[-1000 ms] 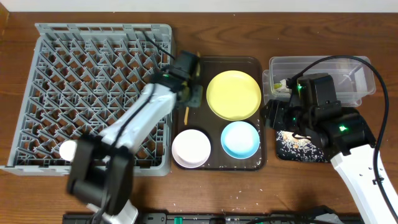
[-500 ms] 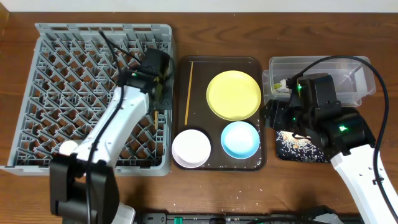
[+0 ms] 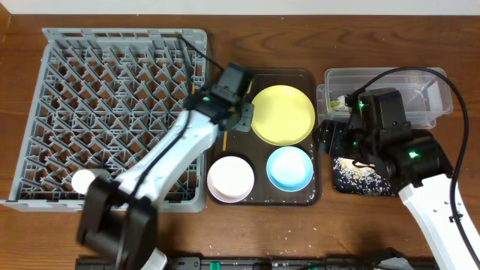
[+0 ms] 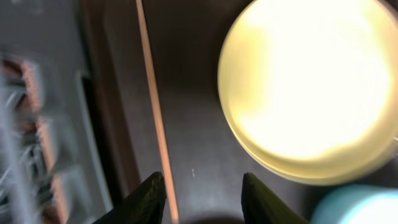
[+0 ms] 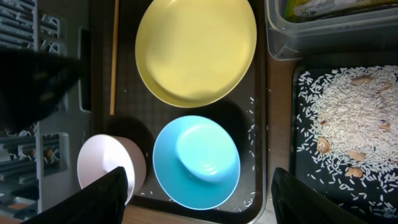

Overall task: Sort waste into correct bins and load items into the dishwasher
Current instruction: 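Grasp the wooden chopsticks on the brown tray with the left gripper, then place the chopsticks into the dish rack with the left gripper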

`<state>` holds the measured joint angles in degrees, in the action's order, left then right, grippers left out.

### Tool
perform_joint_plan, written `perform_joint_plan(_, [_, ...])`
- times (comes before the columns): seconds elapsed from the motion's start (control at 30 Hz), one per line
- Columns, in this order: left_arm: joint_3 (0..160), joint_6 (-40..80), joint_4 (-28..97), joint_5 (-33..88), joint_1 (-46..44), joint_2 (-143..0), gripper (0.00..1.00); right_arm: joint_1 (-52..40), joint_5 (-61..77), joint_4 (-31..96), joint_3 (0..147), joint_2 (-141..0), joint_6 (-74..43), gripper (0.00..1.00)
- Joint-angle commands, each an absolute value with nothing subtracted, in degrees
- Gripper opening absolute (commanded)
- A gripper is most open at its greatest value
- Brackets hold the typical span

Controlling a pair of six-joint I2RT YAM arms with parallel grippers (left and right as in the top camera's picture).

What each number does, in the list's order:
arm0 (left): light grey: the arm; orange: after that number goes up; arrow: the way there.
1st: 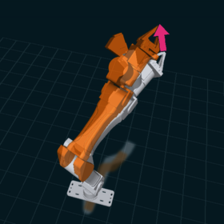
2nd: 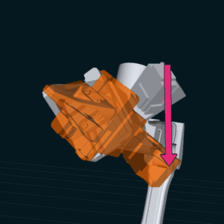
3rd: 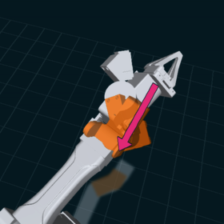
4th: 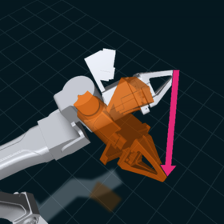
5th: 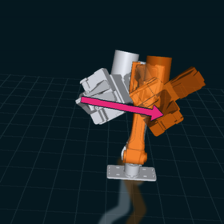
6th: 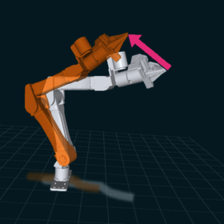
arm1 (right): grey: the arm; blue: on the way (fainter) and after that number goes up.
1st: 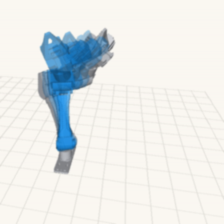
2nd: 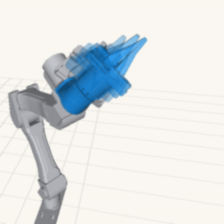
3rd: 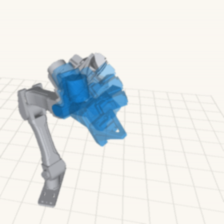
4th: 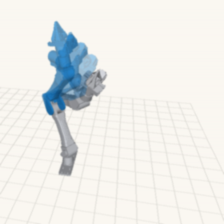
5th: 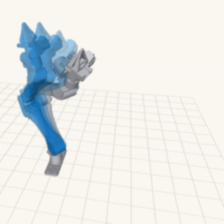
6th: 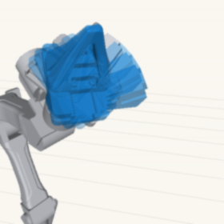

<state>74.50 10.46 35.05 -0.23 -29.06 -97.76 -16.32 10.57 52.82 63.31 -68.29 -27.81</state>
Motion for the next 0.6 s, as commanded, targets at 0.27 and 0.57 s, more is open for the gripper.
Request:
perform_joint_plan(0.27, [74.7, 9.54, 27.57, -9.45, -26.41, -116.51, 0.41, -16.19, 10.79, 53.45, 63.57, -68.49, -26.94, 0.73])
perform_joint_plan(0.57, [74.72, 10.33, 28.34, 6.07, -26.3, -117.43, 0.08, -16.19, 10.81, 53.49, 63.57, -68.49, -26.94, 0.73])
